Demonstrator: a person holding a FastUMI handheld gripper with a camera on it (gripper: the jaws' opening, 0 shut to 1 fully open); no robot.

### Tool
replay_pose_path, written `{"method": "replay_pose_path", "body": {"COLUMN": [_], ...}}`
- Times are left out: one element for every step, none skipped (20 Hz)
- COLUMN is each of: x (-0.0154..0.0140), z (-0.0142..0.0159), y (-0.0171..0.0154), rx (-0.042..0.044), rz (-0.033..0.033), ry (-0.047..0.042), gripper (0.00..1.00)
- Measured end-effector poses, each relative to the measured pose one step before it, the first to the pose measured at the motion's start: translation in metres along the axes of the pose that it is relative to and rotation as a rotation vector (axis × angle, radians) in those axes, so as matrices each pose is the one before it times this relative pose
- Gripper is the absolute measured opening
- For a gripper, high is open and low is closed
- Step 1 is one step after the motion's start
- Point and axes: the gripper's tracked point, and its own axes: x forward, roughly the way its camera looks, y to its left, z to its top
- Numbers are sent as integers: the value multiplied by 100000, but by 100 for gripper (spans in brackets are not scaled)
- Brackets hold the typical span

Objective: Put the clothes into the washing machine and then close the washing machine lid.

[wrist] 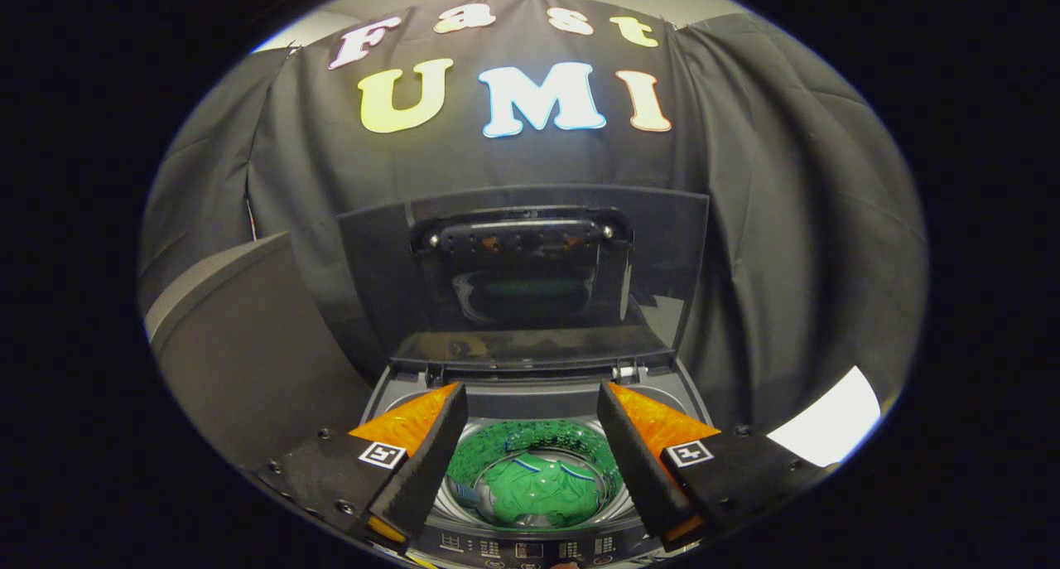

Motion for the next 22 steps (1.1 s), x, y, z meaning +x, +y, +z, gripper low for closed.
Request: {"method": "replay_pose_path", "body": {"x": [-182, -168, -127, -96, -10, -27, 30, 78, 281, 282, 159, 392, 386, 462, 538, 493, 649, 718, 758, 703, 648, 768], "z": [742, 786, 895, 844, 1013, 1161, 1261, 992, 815, 1002, 1103, 969, 847, 745, 673, 657, 692, 330, 169, 92, 291, 254], "y": [-9, 114, 155, 199, 190, 53, 139, 180, 183, 97, 65, -29, 23, 43, 62, 30, 92, 298, 115, 30, 109, 60], "rx": [-577, -440, 23, 367, 392, 114, -180, -348, -762, -991, -923, -727, -70, 186, 194, 125, 145, 14, -290, -218, -215, -164], "rz": [-113, 419, 714, 818, 787, 264, 387, 403, 596, 331, 238, 102, 45, 178, 12, -157, -127, 564, 212, -71, -29, -245], "ry": [-1802, -1623, -1498, -1126, -1596, -1806, -2010, -1257, -1103, -1109, -1619, -1490, -1284, -894, -967, -970, -967, -217, 729, 792, 6, -96], "gripper": [98, 98, 98, 98, 98, 98, 98, 98, 98, 98, 98, 98, 98, 98, 98, 98, 98, 98, 98, 98, 98, 98]}}
